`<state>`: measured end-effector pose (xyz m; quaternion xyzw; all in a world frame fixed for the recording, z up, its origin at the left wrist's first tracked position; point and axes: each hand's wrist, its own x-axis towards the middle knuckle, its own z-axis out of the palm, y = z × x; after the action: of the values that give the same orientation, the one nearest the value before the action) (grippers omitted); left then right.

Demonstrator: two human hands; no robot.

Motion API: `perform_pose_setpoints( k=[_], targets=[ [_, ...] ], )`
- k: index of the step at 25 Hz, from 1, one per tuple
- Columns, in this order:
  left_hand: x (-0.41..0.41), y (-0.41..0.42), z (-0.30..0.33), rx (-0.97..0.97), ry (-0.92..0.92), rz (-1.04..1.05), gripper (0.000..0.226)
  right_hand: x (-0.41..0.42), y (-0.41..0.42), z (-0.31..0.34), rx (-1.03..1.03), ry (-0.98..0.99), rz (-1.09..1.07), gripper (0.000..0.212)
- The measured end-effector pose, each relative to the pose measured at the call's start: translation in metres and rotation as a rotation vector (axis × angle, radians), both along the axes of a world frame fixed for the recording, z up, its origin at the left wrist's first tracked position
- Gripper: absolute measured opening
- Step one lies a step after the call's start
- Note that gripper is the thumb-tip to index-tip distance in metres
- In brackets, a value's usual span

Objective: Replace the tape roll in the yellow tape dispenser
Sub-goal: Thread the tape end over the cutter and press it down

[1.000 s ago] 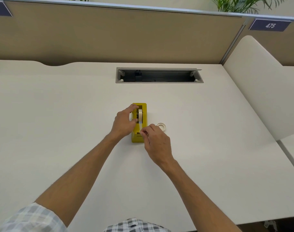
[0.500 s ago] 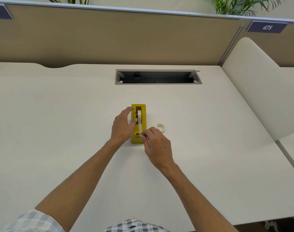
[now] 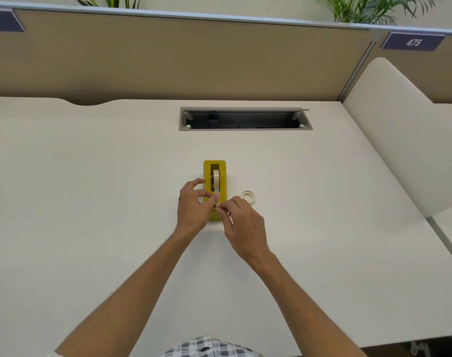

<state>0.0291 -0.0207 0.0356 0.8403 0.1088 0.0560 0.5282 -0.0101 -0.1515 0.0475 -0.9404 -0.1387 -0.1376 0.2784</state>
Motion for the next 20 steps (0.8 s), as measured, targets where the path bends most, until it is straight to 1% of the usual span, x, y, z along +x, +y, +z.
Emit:
perform_pose_setpoints(
  k=[2, 4, 6, 8, 9, 12, 16, 18, 20],
  targets=[
    [0.0007, 0.0005, 0.002, -0.037, 0.011, -0.002, 0.015, -0.0007, 0.0007, 0.0002, -0.006, 0.004, 0.003, 0.012],
    [0.0014, 0.0014, 0.0036, -0.126, 0.055, -0.007, 0.016, -0.0009, 0.0009, 0.0008, -0.012, 0.001, 0.003, 0.013],
    [0.0015, 0.0039, 0.0038, -0.185, 0.099, -0.004, 0.006, -0.0009, 0.0008, 0.0014, -0.014, -0.006, 0.003, 0.013],
    [0.0021, 0.0059, 0.002, -0.217, 0.12, -0.011, 0.021, -0.0008, 0.0003, 0.0021, -0.016, -0.007, 0.004, 0.014],
    [0.0033, 0.0071, -0.0001, -0.232, 0.124, -0.015, 0.022, -0.0006, 0.0002, 0.0024, -0.017, -0.005, 0.005, 0.014],
    [0.0046, 0.0071, -0.0007, -0.299, 0.159, -0.035, 0.017, 0.0001, 0.0006, 0.0037, -0.02, -0.001, 0.015, 0.016],
    [0.0077, 0.0046, -0.0002, -0.334, 0.216, -0.017, 0.021, 0.001, 0.0003, 0.005, -0.017, -0.02, 0.013, 0.014],
    [0.0089, 0.0041, 0.0031, -0.372, 0.249, 0.001, 0.008, 0.001, 0.0, 0.0053, -0.016, -0.018, 0.005, 0.013],
    [0.0102, 0.0045, 0.0043, -0.393, 0.247, -0.031, 0.012, 0.0011, -0.0003, 0.0054, -0.017, -0.017, -0.001, 0.012]
  ],
)
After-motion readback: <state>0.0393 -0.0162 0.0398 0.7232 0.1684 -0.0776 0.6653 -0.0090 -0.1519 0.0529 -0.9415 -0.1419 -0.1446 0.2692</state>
